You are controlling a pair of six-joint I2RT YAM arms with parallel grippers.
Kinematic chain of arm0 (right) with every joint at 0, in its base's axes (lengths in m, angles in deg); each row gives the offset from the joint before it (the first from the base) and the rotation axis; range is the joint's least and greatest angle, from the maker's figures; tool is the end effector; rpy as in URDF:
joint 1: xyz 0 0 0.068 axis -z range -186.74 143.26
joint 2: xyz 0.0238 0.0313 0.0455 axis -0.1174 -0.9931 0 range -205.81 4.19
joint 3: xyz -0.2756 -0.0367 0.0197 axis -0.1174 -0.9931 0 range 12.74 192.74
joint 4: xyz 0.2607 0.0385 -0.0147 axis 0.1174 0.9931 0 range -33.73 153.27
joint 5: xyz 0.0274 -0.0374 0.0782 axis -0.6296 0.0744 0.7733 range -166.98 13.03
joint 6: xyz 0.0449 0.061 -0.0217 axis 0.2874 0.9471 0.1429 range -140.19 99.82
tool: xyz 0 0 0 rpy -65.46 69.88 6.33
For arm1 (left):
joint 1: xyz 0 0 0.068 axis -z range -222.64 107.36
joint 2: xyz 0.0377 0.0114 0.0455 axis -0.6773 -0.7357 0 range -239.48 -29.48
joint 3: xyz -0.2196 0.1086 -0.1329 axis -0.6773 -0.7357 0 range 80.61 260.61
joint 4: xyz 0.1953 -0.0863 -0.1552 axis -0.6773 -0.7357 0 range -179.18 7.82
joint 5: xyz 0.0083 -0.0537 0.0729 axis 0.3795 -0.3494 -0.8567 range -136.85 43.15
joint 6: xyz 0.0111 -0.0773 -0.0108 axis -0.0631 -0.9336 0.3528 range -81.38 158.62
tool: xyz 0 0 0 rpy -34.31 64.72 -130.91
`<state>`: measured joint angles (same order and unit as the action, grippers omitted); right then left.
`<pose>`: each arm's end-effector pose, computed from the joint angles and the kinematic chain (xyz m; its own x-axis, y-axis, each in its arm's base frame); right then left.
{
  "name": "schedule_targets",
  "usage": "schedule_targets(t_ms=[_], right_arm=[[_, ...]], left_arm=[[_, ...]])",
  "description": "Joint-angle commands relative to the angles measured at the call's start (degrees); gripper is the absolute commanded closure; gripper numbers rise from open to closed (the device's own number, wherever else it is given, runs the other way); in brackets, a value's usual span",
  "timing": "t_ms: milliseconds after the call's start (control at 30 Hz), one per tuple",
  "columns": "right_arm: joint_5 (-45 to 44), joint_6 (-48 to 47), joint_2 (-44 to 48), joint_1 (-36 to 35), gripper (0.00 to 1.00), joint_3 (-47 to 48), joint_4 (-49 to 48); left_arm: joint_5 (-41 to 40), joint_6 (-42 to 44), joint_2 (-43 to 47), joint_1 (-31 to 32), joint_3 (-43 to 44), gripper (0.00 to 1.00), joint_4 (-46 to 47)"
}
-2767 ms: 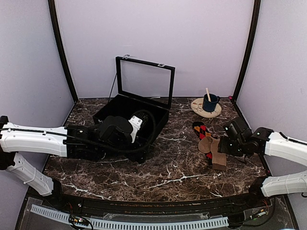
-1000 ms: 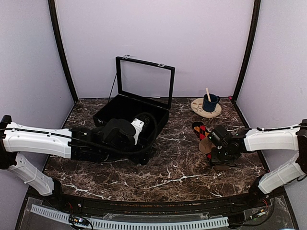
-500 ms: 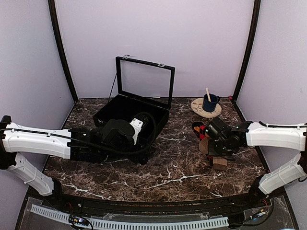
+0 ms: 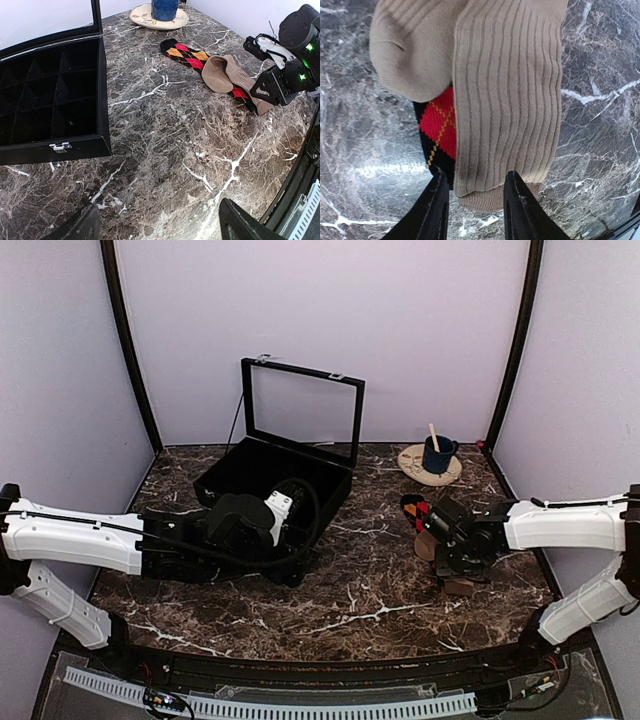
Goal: Roll the socks
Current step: Pick up the sock from the center of the board.
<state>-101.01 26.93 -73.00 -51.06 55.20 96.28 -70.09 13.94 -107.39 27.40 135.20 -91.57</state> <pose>0.1862 0.1434 0.1541 -0.8810 0.0751 -0.4671 0.1237 0.9895 -0.0743 0.1375 -0.3004 0.2611 -0.4810 0.2001 -0.8536 0.6047 0.7807 -0.1577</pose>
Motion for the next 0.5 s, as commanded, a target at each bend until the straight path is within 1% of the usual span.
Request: schedule_targets(t_ms=[0,200,300,467], right_arm=[[-0.03,0.21,-2.15,-0.58,0.65,-1.03,-2.13],[-0.99,-0.39,-5.56,-0.6,0.66,-0.72,-3.08],[-1.59,-0.53,-6.4,-0.6,0.7,-0.54,-3.01],[-2.26,-0.23,-6.79,-0.6,0.79,-0.94,-2.64]], left_arm=[[-0.32,-0.06,1.41,0.41,-0.74,0.15,0.87],[-0.56,0.92,0.58,0.36,-0.07,0.15,0.97],[-0.66,1.14,0.31,0.36,0.11,0.15,1.03],[-0.82,1.18,0.3,0.36,-0.07,0.15,0.94]])
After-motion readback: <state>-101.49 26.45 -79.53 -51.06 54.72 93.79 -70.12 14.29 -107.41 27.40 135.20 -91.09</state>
